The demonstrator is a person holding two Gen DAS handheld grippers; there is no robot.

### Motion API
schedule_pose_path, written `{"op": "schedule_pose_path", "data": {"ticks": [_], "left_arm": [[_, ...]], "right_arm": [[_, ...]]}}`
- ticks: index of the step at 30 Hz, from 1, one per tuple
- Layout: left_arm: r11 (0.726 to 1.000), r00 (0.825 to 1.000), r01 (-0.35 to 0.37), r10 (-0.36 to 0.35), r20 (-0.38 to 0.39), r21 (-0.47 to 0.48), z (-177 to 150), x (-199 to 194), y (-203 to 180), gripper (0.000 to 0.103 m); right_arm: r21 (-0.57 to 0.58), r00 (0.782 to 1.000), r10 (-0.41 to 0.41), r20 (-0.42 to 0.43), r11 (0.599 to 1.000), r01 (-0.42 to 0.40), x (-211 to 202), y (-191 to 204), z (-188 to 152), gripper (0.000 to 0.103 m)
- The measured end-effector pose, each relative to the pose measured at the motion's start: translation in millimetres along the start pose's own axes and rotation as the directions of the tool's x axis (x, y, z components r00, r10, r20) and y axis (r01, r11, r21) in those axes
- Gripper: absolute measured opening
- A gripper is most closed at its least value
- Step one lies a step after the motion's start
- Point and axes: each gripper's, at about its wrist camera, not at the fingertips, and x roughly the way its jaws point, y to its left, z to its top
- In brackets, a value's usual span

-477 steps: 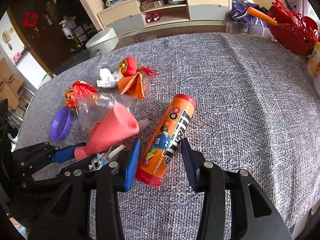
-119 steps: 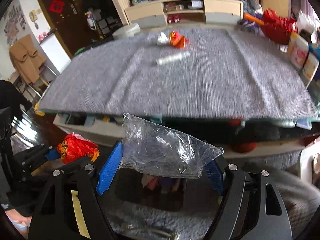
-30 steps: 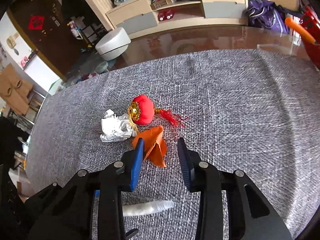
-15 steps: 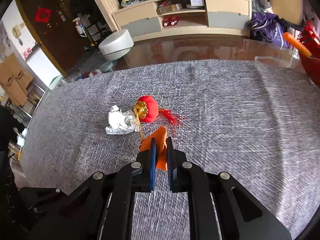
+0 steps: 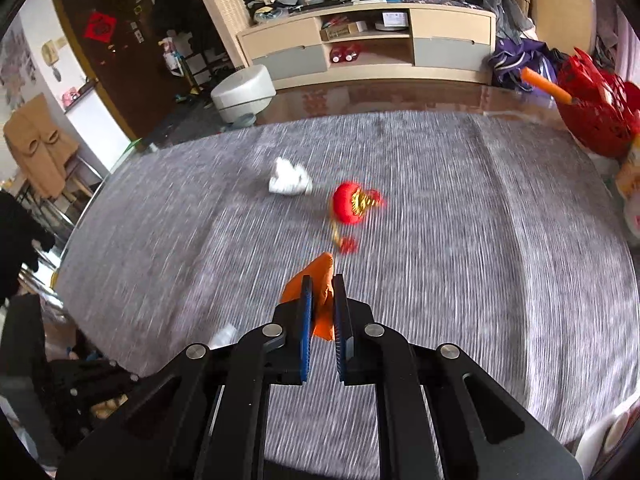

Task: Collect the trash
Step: 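Lower both tools into the grey bin and open them to drop stick and paper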

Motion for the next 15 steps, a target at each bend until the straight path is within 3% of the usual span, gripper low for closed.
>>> {"op": "schedule_pose_path", "data": {"ticks": [6, 15], "left_arm": [[1.0, 0.999, -0.01, 0.011, 0.052, -0.014, -25, -35, -11, 0.013], [0.999, 0.998, 0.005, -0.003, 0.068, -0.034, -64, -55, -28, 0.013]], "right_arm": [[0.001, 1.0, 0.008, 0.005, 1.0, -0.008, -23, 6, -37, 0.011], [-0.015, 1.0, 0.016, 0.004, 1.0, -0.015, -48, 21, -90, 0.011]]}}
